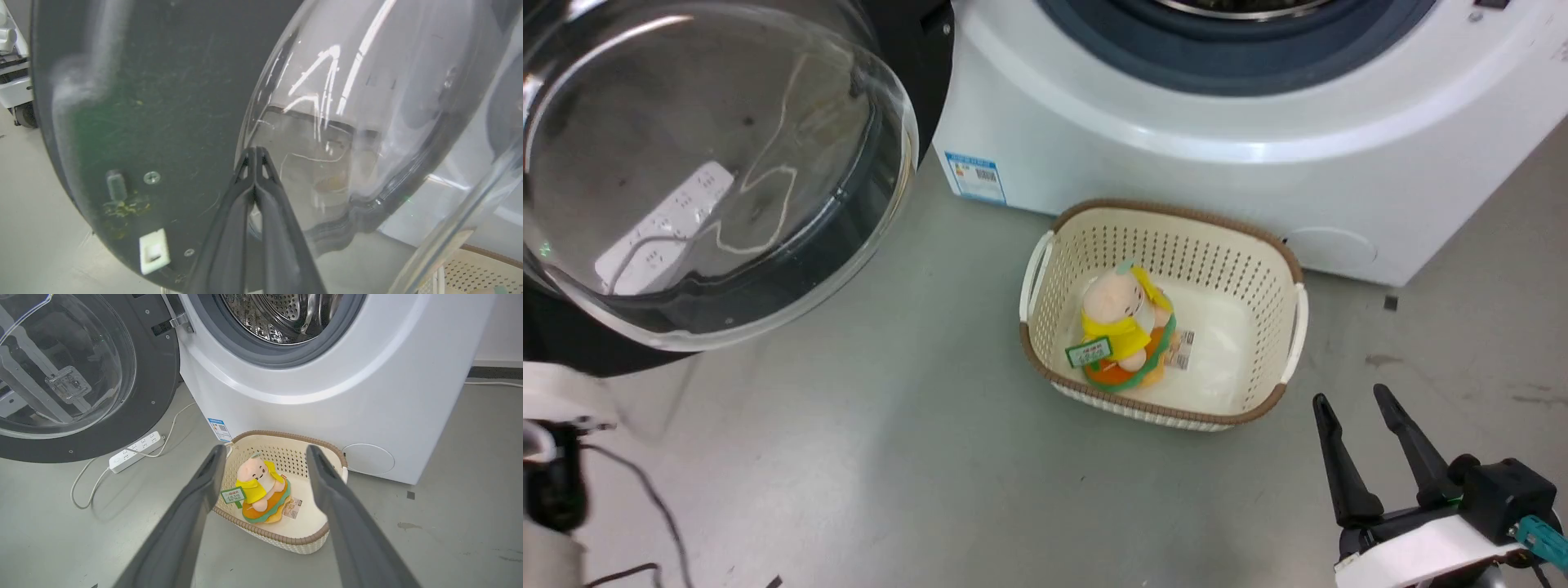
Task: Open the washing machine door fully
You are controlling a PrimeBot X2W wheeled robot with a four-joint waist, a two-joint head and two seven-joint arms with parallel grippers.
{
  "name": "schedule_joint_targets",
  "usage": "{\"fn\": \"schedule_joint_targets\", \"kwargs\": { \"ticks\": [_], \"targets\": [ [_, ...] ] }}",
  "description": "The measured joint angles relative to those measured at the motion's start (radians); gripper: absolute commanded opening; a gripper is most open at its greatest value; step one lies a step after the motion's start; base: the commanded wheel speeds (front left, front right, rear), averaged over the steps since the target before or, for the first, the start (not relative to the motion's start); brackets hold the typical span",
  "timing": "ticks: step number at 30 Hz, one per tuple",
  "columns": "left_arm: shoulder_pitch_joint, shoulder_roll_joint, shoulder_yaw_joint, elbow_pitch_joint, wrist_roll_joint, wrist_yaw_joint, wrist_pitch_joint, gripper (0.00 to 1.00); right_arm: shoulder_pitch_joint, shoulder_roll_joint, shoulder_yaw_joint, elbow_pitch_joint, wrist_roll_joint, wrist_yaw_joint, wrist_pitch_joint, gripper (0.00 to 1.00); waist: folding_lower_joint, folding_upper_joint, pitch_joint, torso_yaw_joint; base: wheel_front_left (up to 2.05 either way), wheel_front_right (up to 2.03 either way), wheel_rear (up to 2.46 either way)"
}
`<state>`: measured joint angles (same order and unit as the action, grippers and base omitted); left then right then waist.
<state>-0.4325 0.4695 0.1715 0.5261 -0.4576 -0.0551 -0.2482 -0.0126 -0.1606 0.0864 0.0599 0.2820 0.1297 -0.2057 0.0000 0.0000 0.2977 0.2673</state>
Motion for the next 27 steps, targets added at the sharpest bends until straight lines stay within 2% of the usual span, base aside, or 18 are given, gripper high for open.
{"fn": "schedule_joint_targets", "kwargs": {
  "ticks": [5,9,16,20,27],
  "targets": [
    [0.048,-0.058,-0.045,-0.11,0.042,0.002,-0.008,0.0,0.0,0.015,-0.008,0.012,0.009,0.0,-0.02,1.0,-0.0002,0.0,-0.064,-0.009,0.0,0.0,0.0],
    [0.118,-0.128,-0.099,-0.21,0.054,0.002,-0.008,0.0,0.001,0.031,-0.025,0.02,0.009,0.0,-0.035,1.0,-0.0002,0.0001,-0.123,-0.025,0.0,0.0,0.0],
    [0.263,-0.214,-0.183,-0.382,0.078,0.035,0.026,0.0,0.013,0.047,-0.057,0.002,-0.022,0.0,-0.047,1.0,-0.0002,0.0,-0.216,-0.087,0.0,0.0,0.0],
    [0.343,-0.258,-0.239,-0.433,0.12,0.075,0.046,0.0,0.048,0.06,-0.078,-0.007,-0.039,0.0,-0.051,1.0,-0.0003,0.0,-0.259,-0.134,0.0,0.0,0.0],
    [0.431,-0.316,-0.314,-0.448,0.163,0.111,0.034,0.0,0.1,0.071,-0.085,-0.024,-0.071,0.0,-0.052,1.0,0.0,0.0001,-0.308,-0.21,0.0,0.0,0.0]
  ]
}}
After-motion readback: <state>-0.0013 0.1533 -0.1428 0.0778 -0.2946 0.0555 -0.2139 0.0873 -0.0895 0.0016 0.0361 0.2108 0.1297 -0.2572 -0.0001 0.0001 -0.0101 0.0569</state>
